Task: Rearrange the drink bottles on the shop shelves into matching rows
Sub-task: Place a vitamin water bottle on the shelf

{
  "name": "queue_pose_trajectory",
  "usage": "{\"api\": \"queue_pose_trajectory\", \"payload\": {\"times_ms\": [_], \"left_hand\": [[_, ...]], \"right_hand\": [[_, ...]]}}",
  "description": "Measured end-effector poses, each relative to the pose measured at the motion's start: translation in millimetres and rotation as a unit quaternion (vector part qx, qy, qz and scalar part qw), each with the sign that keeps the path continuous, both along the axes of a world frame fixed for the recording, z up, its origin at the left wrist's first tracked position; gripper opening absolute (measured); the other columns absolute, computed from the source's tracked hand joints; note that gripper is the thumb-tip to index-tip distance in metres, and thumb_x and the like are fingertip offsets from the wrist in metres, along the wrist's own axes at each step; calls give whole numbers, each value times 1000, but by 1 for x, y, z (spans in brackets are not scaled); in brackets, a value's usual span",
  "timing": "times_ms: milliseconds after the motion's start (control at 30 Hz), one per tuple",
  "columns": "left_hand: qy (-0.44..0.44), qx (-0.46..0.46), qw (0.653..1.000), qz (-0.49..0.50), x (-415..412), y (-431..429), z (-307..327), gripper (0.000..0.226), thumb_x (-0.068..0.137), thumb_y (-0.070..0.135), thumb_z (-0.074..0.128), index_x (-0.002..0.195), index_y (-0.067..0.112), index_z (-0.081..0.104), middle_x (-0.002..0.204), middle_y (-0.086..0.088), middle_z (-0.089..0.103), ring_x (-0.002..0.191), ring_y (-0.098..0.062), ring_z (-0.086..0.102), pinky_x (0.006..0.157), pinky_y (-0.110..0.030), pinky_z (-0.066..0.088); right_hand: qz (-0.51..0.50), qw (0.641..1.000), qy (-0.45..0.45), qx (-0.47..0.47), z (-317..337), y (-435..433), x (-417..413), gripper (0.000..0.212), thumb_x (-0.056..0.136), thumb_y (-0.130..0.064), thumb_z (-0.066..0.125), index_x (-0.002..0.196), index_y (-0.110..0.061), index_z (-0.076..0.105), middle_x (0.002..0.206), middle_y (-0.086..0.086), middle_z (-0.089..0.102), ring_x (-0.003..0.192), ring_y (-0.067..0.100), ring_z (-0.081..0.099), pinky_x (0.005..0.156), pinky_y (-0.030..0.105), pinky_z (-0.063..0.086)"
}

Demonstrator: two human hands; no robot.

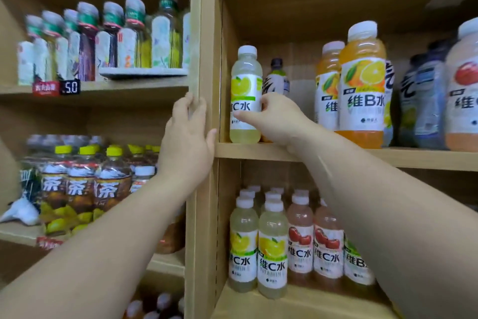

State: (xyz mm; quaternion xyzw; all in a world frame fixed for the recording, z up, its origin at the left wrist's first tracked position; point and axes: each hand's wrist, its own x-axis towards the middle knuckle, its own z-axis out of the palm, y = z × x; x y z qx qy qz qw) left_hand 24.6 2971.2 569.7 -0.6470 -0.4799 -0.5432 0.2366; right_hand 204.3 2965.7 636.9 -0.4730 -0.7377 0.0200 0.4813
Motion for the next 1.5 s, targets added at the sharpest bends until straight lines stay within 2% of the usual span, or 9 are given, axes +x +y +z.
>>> {"api": "queue_pose_trajectory", "payload": {"times_ms": [200,333,400,500,767,867,1033,1200,1500], "left_hand": [[-5,-1,1000,-12,1,3,-6,63,105,28,52,161,15,28,167,-7,17,146,-31,38,109,-46,46],[2,7,1000,-18,-2,6,-7,63,104,28,51,161,14,29,167,-8,18,145,-31,41,105,-44,48],[2,11,1000,-23,-3,7,-7,63,104,29,51,161,14,29,167,-8,19,145,-31,41,105,-43,48],[-3,19,999,-36,-3,10,-8,62,104,27,52,160,13,31,166,-10,21,148,-30,38,105,-42,48],[3,9,998,-58,-10,8,-6,61,105,30,51,161,15,30,167,-9,18,146,-30,40,106,-45,47],[13,0,998,-59,-13,4,-5,63,106,31,50,162,17,26,169,-6,12,149,-27,34,108,-44,45],[-3,-13,996,-87,-15,-4,-26,58,102,28,58,156,14,41,169,-7,18,151,-32,30,117,-48,35],[-34,53,991,-117,-13,-14,-89,58,98,22,62,151,4,44,155,-21,39,141,-38,38,117,-46,30],[47,-5,996,-79,-22,-8,-187,50,94,19,53,142,3,57,157,-18,42,142,-39,38,116,-55,35]], "right_hand": [[-49,992,114,-19,11,37,-14,74,72,-64,82,122,-15,58,108,-1,68,99,20,66,85,40,58],[-38,997,65,-33,14,41,-19,38,88,-54,75,102,-19,68,87,-4,68,79,11,63,62,26,46],[-33,998,56,-20,13,39,-20,34,91,-51,73,98,-19,69,84,-4,68,77,13,62,63,26,47],[-33,996,81,-3,11,36,-18,34,91,-49,73,100,-17,69,90,1,72,84,18,68,74,33,54],[-98,989,62,90,4,-26,7,40,93,-59,63,92,-18,66,89,1,68,83,19,66,60,31,42],[-71,983,119,119,-10,-67,15,51,83,-69,63,96,-19,67,93,1,71,87,19,69,69,39,54],[-39,985,125,112,-67,-123,26,41,89,-62,62,109,-27,68,104,-6,75,94,10,72,81,42,60],[-25,987,148,63,-152,-133,20,48,79,-63,56,116,-31,57,104,-33,65,95,-13,63,70,7,46],[-3,981,178,-78,-280,-50,18,35,97,-28,70,125,-32,50,113,-33,64,110,-8,61,87,10,45]]}}
